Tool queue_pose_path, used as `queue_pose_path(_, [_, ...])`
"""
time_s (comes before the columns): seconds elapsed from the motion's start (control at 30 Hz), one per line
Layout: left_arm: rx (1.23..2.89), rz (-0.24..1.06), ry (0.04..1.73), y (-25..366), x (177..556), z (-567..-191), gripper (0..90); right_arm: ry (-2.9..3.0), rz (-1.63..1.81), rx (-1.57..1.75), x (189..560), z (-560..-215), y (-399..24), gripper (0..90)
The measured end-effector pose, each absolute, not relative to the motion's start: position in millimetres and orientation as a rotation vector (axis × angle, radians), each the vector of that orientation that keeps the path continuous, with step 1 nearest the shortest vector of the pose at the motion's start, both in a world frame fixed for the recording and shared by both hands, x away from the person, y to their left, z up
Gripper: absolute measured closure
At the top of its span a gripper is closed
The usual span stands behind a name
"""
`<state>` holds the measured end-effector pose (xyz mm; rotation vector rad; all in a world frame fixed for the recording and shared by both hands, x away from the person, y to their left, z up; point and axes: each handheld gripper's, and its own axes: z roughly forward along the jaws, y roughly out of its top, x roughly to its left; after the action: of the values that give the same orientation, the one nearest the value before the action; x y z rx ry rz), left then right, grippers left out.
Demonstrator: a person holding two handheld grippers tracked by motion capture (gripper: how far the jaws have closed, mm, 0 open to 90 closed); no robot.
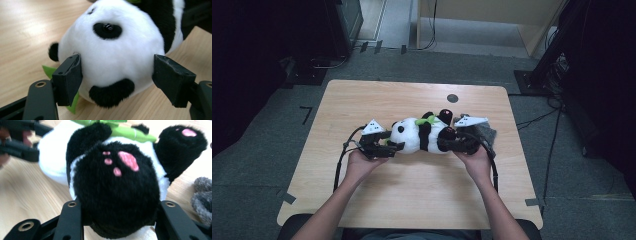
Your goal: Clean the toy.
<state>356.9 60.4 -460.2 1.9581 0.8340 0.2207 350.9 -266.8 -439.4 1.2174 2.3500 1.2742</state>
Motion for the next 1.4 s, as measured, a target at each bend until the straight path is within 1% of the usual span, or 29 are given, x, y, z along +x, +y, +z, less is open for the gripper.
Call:
queue_pose_path(0.07, [1.972, 0.251, 0.791, 64, 354, -456, 25.7, 2.339, 1.299, 1.254, 352, -432, -272, 58.5])
queue_pose_path(0.3, [1.968, 0.221, 0.72, 78, 349, -457, 25.9, 2.31, 1.335, 1.278, 348, -413, -286, 58.3])
queue_pose_path(0.5, [1.961, 0.235, 0.636, 70, 346, -462, 25.7, 2.308, 1.45, 1.283, 345, -402, -289, 58.5])
queue_pose_path(0.67, [2.005, 0.261, 0.618, 62, 344, -468, 12.4, 2.412, 1.537, 1.201, 341, -400, -279, 58.4])
queue_pose_path(0.73, [2.027, 0.266, 0.64, 59, 344, -470, 11.8, 2.441, 1.538, 1.164, 339, -400, -274, 58.5])
queue_pose_path(0.83, [2.006, 0.268, 0.649, 60, 345, -469, 16.2, 2.434, 1.521, 1.183, 339, -400, -273, 58.7])
queue_pose_path(0.9, [1.996, 0.282, 0.664, 59, 343, -466, 24.3, 2.427, 1.547, 1.207, 340, -402, -276, 58.7])
queue_pose_path(0.93, [1.999, 0.291, 0.665, 59, 342, -464, 31.0, 2.426, 1.556, 1.21, 340, -403, -277, 58.6])
queue_pose_path(1.0, [1.998, 0.29, 0.677, 59, 341, -463, 40.4, 2.421, 1.547, 1.217, 340, -404, -277, 58.2])
queue_pose_path(1.03, [1.993, 0.284, 0.683, 59, 341, -462, 43.8, 2.421, 1.544, 1.211, 340, -404, -277, 57.7])
queue_pose_path(1.1, [1.981, 0.276, 0.692, 61, 341, -459, 51.4, 2.412, 1.526, 1.195, 340, -405, -278, 54.0])
queue_pose_path(1.13, [1.979, 0.27, 0.695, 62, 341, -458, 54.6, 2.411, 1.513, 1.177, 341, -406, -278, 50.6])
queue_pose_path(1.17, [1.983, 0.266, 0.698, 62, 341, -456, 57.0, 2.402, 1.507, 1.151, 341, -407, -279, 46.3])
queue_pose_path(1.23, [1.981, 0.241, 0.704, 64, 341, -454, 61.5, 2.388, 1.492, 1.125, 342, -410, -279, 41.1])
queue_pose_path(1.3, [1.976, 0.192, 0.72, 66, 343, -453, 63.5, 2.38, 1.491, 1.091, 343, -412, -280, 35.3])
queue_pose_path(1.4, [1.962, 0.154, 0.725, 72, 346, -448, 64.4, 2.349, 1.566, 1.006, 342, -417, -283, 29.8])
